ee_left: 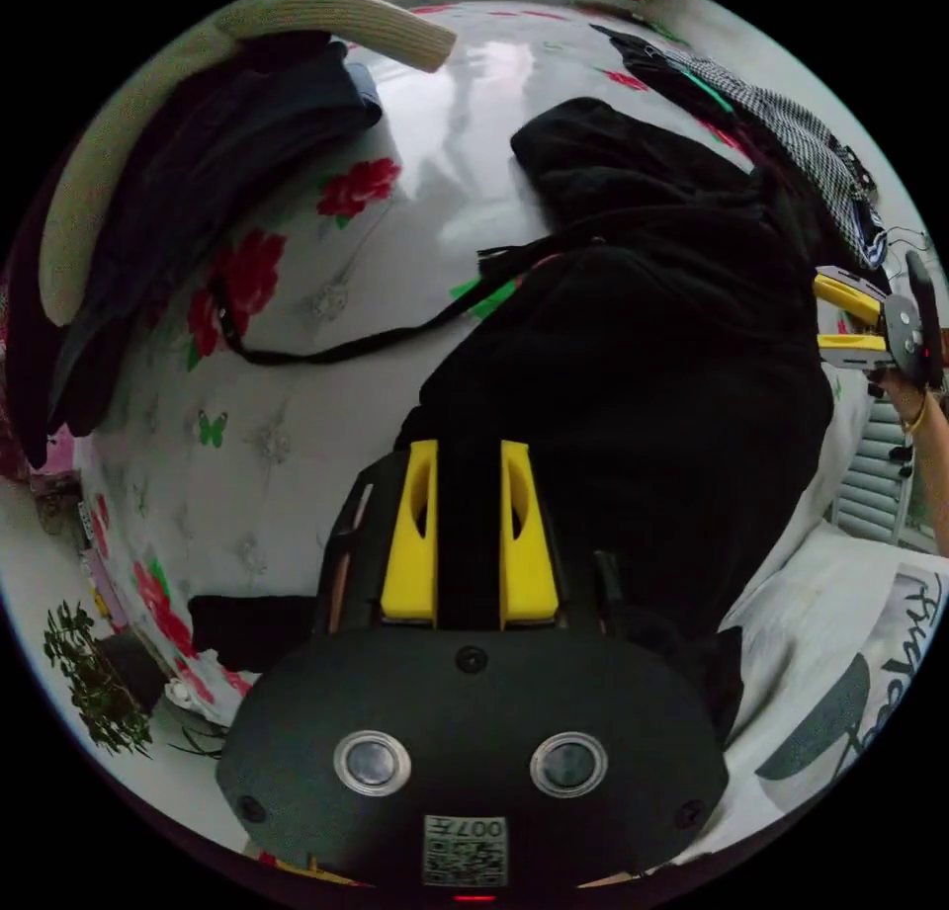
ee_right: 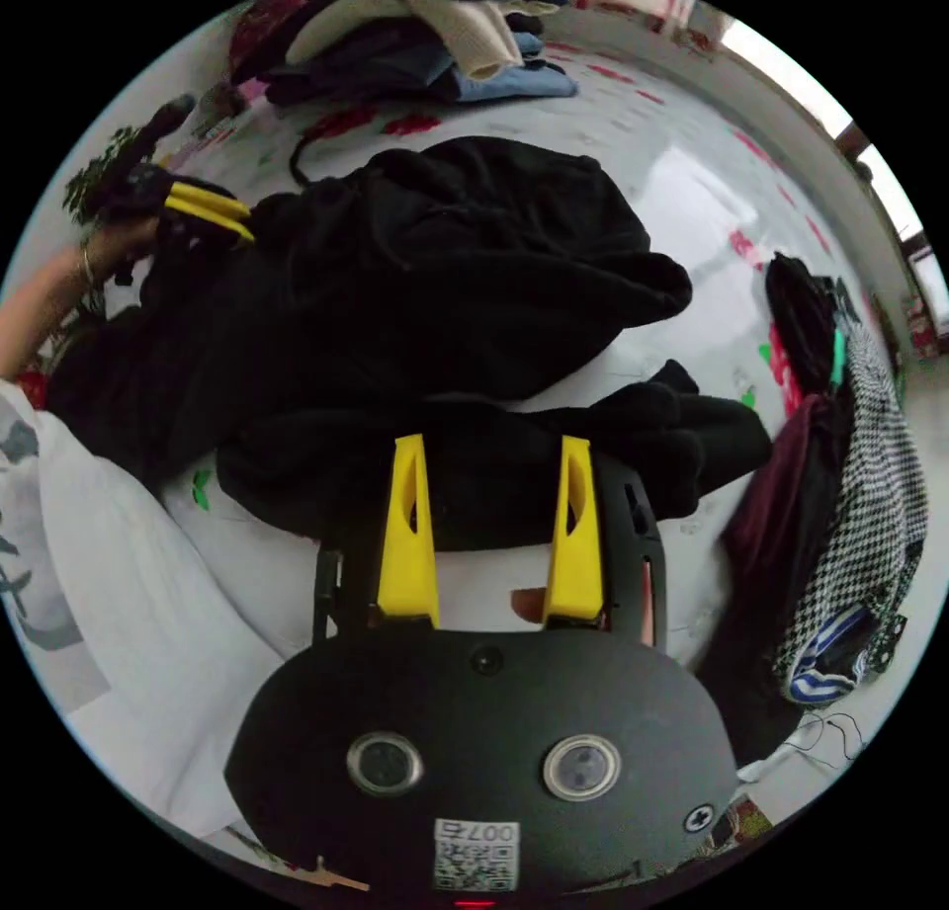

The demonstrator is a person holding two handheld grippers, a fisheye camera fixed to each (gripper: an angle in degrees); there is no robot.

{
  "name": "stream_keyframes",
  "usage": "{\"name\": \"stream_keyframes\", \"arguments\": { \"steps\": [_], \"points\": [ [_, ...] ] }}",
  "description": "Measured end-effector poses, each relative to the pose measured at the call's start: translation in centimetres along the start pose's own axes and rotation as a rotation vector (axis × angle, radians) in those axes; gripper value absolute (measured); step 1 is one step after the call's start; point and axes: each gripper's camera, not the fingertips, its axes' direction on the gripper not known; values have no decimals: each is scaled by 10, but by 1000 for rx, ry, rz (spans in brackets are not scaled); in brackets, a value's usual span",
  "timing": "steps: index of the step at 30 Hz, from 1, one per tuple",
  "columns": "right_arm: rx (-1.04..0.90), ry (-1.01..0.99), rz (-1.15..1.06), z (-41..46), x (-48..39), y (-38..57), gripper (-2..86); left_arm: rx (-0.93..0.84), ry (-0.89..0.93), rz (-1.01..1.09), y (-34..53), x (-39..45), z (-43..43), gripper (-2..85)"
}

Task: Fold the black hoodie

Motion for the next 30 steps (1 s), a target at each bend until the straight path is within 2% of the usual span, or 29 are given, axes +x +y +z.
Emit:
{"name": "stream_keyframes", "arguments": {
  "steps": [4, 6, 8, 12, 16, 19, 21, 24, 27, 30],
  "points": [
    [-32, 2, 11, -6, -18, 20, 69, 56, 128, -128, 15, -14, -8, 18],
    [-37, 23, 75, -19, -14, 32, 58, 173, 190, -187, 32, -26, -38, 10],
    [121, 41, 220, -60, 2, 63, 48, 302, 238, -226, 56, -37, -76, 5],
    [340, 82, 379, -137, 20, 121, 40, 543, 162, -265, 116, -40, -172, -1],
    [462, 332, 472, -216, 15, 196, 39, 767, 46, -345, 194, -27, -257, -4],
    [477, 401, 593, -244, 20, 255, 45, 794, -37, -363, 236, -7, -276, -4],
    [487, 331, 695, -244, 27, 283, 52, 802, -6, -327, 252, 7, -273, -4],
    [348, 279, 776, -225, 28, 293, 63, 706, 47, -339, 260, 25, -249, -3],
    [427, 265, 651, -215, -1, 279, 66, 625, 120, -309, 259, 49, -222, -2],
    [444, 22, 406, -194, -26, 234, 72, 607, 130, -326, 266, 67, -211, -2]
  ]
}}
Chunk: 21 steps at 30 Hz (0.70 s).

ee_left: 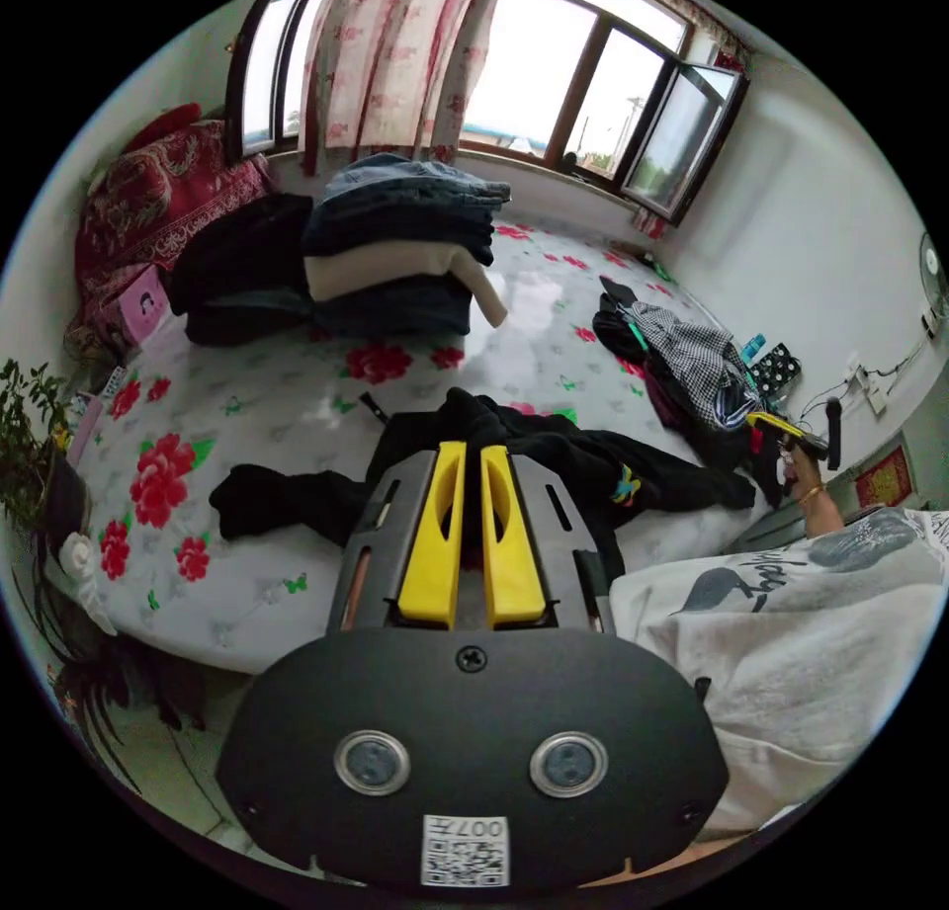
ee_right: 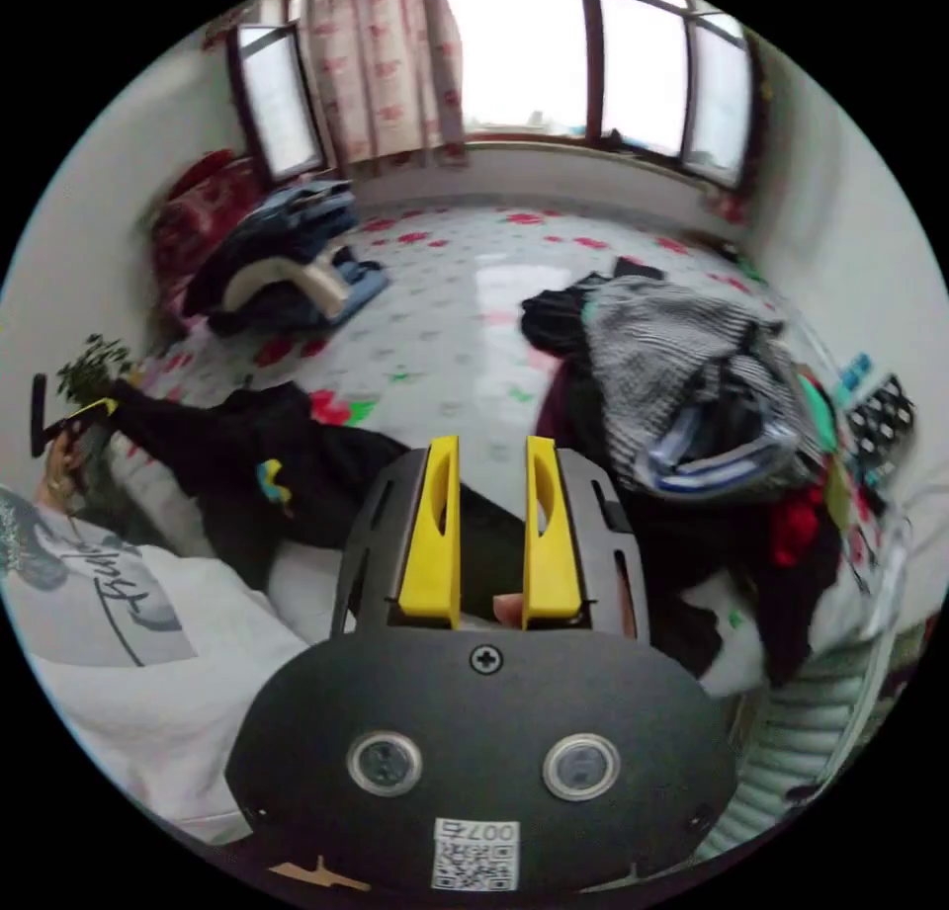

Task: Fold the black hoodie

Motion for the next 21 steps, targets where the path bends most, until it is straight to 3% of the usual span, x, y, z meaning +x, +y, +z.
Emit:
{"name": "stream_keyframes", "arguments": {
  "steps": [2, 5, 11, 15, 21],
  "points": [
    [-72, -209, -106, 41, -30, -18, 76, 8, 22, -20, 7, 0, -6, -2],
    [-201, -359, -192, 100, -68, -39, 81, -4, 7, -28, 16, 3, -17, -1],
    [-535, -301, -275, 194, -126, -32, 65, -24, -13, -2, 36, 21, -26, -1],
    [-456, -258, -263, 166, -128, -18, 22, -4, -22, -39, 51, 15, -31, -2],
    [149, -286, -174, -26, -83, 21, 4, 258, -18, -74, 65, 25, -90, -3]
  ]
}}
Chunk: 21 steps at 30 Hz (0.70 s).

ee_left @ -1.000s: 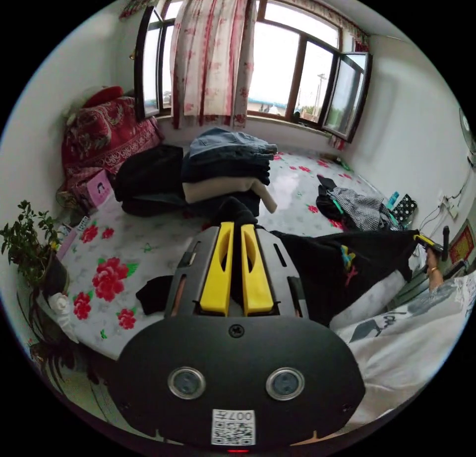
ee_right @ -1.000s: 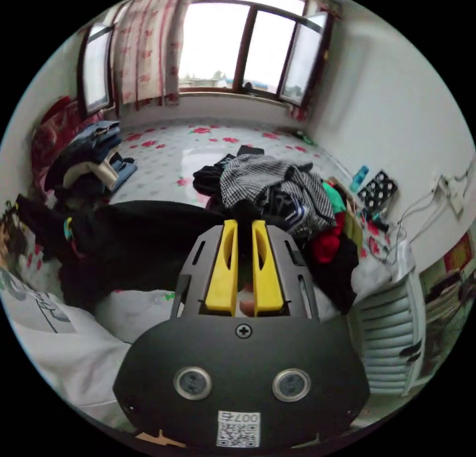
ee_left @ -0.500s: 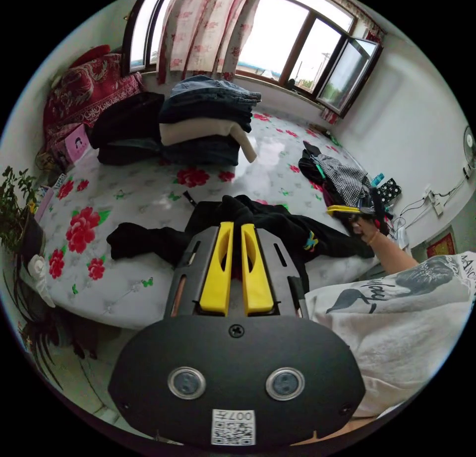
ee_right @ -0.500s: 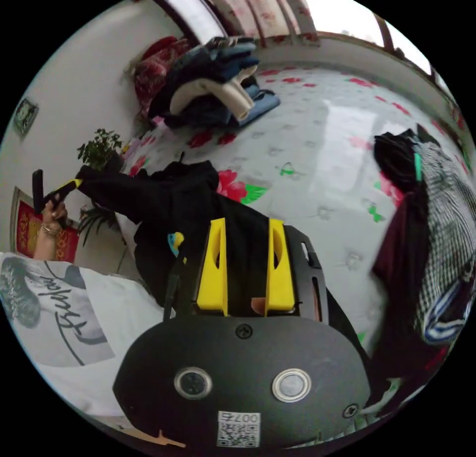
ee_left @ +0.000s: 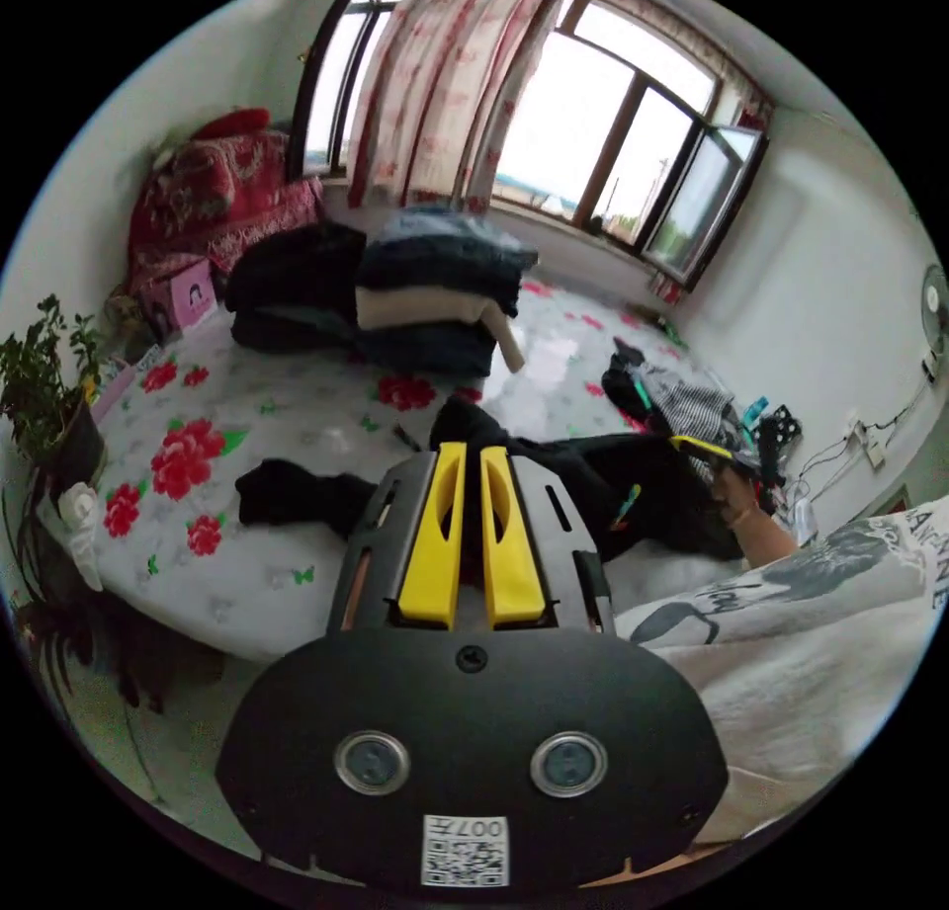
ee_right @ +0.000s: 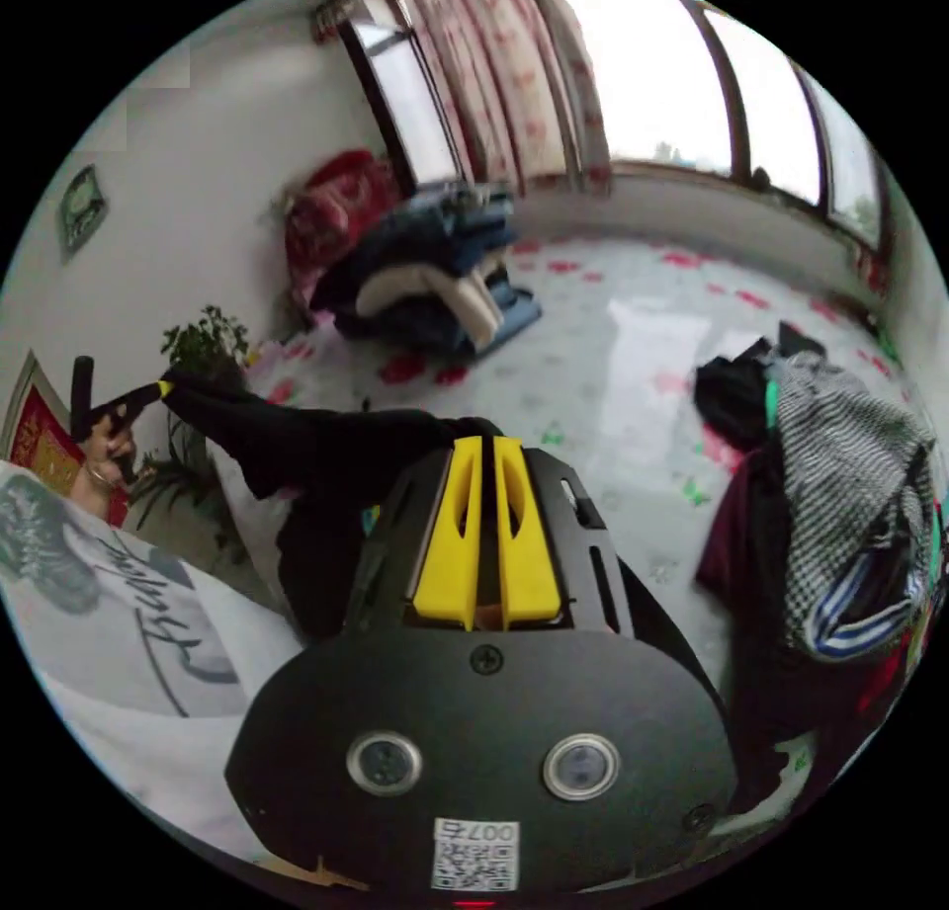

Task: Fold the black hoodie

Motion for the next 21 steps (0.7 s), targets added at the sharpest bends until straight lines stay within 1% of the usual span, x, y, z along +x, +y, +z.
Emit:
{"name": "stream_keyframes", "arguments": {
  "steps": [1, 2, 3, 4, 5, 7, 9, 10, 12, 14, 15, 16, 17, 18, 19, 20, 21],
  "points": [
    [109, 43, 9, -47, -8, 5, 3, 85, 6, 39, -6, 11, -22, -4],
    [219, 71, 11, -93, -16, 11, 3, 132, 11, 66, -9, 18, -34, -4],
    [274, 83, 9, -115, -20, 14, 3, 221, 19, 123, -15, 30, -57, -4],
    [377, 106, -5, -154, -29, 20, 3, 308, 26, 175, -21, 41, -78, -4],
    [467, 142, -48, -187, -41, 25, 3, 353, 29, 196, -23, 46, -88, -4],
    [563, 236, -123, -220, -61, 28, 3, 506, 57, 235, -35, 56, -122, -4],
    [650, 310, -188, -243, -78, 27, 4, 594, 82, 260, -45, 59, -137, -3],
    [699, 355, -231, -253, -86, 23, 5, 629, 79, 291, -55, 61, -141, -3],
    [728, 427, -284, -261, -91, 7, 6, 655, 65, 330, -80, 61, -134, -1],
    [705, 450, -301, -265, -83, -36, 9, 641, 105, 324, -120, 55, -114, 3],
    [693, 462, -303, -264, -79, -49, 10, 609, 107, 314, -154, 52, -93, 8],
    [666, 490, -291, -258, -68, -77, 14, 537, 86, 311, -192, 49, -62, 15],
    [603, 518, -257, -246, -53, -107, 19, 480, 77, 304, -212, 48, -44, 25],
    [563, 523, -220, -238, -43, -122, 24, 347, 55, 242, -247, 39, -5, 44],
    [491, 499, -120, -221, -19, -145, 33, 247, 6, 133, -268, 25, 32, 64],
    [384, 494, -41, -199, 4, -159, 42, 201, -35, 88, -273, 18, 48, 74],
    [331, 514, -4, -188, 14, -162, 46, 127, -120, 6, -273, 4, 75, 81]
  ]
}}
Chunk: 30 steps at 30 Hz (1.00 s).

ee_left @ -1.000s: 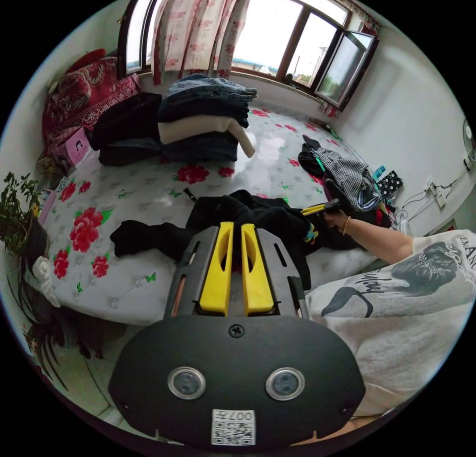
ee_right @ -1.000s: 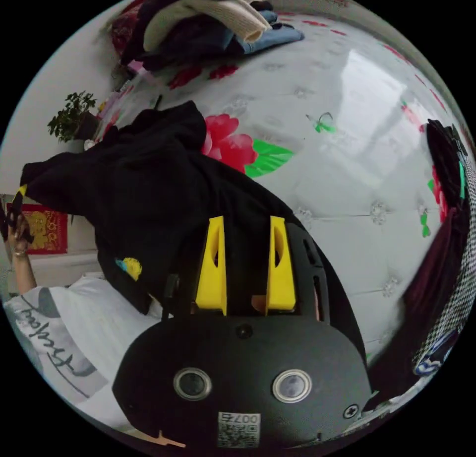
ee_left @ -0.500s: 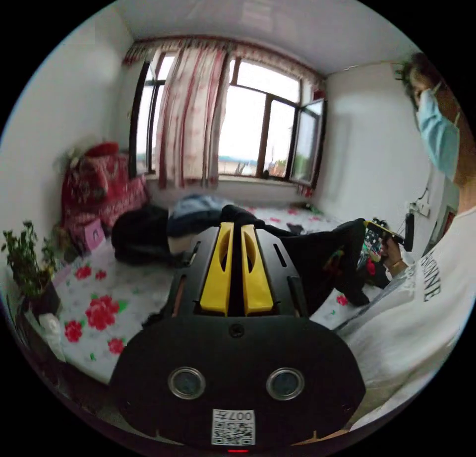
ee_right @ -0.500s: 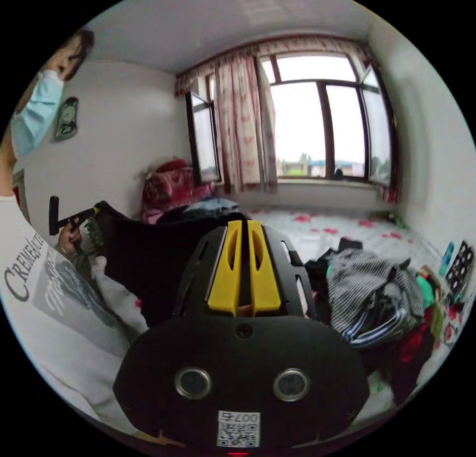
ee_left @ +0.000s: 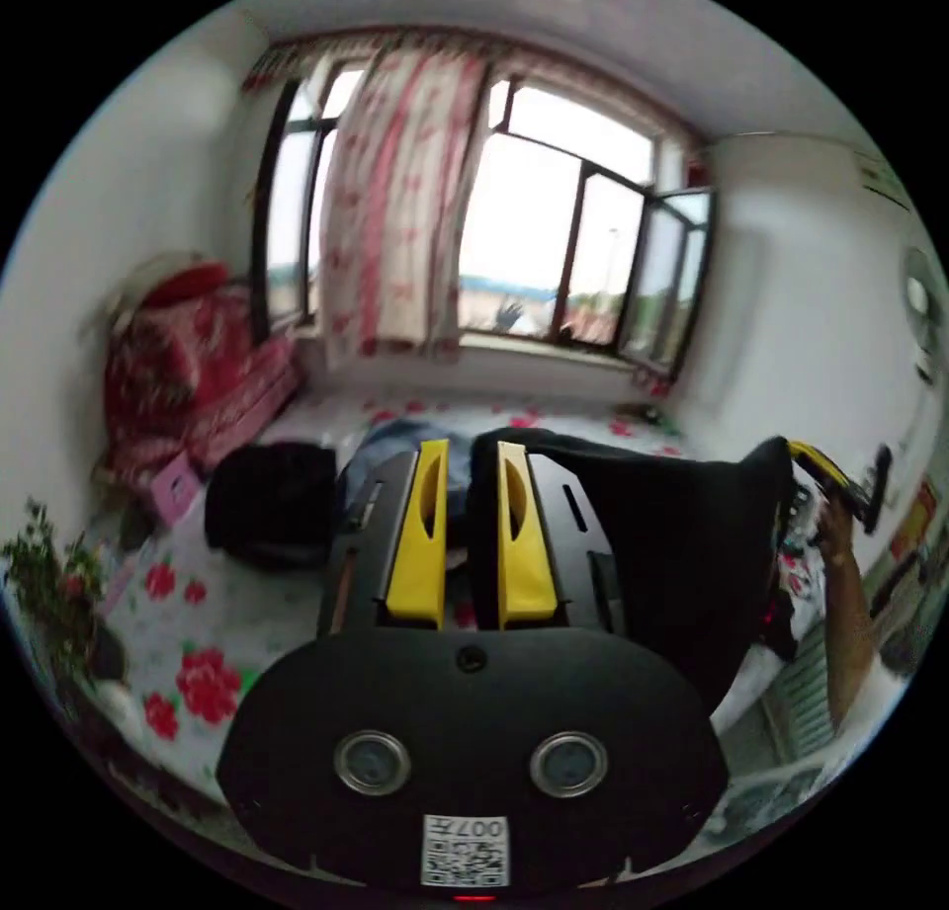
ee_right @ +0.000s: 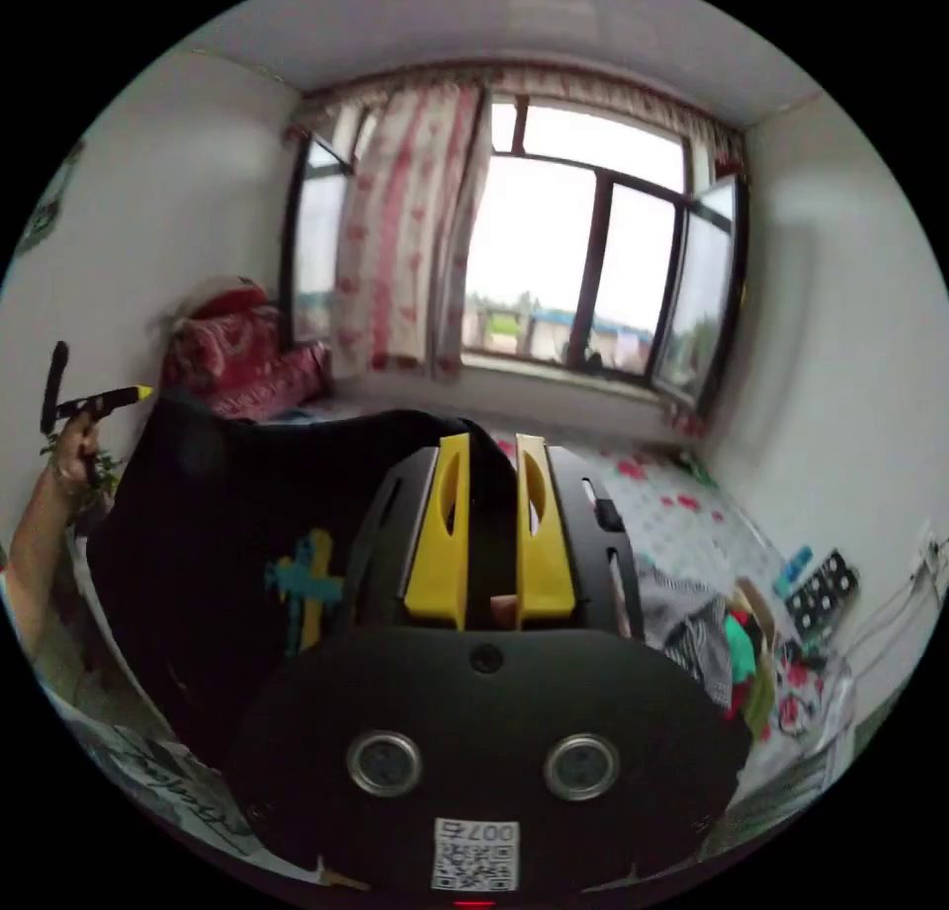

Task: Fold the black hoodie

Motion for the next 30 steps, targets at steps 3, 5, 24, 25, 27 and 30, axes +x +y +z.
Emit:
{"name": "stream_keyframes", "arguments": {
  "steps": [3, 5, 24, 25, 27, 30],
  "points": [
    [-173, -47, 43, 47, 12, 50, 68, -59, -3, -35, 60, -19, 44, 79],
    [-261, -138, 47, 68, 14, 124, 75, -109, 43, -6, 116, -24, 68, 75],
    [-799, -85, 342, 138, 100, 334, 87, -942, 316, 408, 408, 84, 232, 132],
    [-856, -99, 342, 155, 105, 336, 84, -972, 278, 454, 414, 86, 241, 123],
    [-975, -132, 344, 181, 109, 343, 73, -968, 297, 449, 410, 78, 245, 104],
    [-1009, -158, 308, 194, 126, 320, 58, -980, 347, 318, 393, 47, 241, 62]
  ]
}}
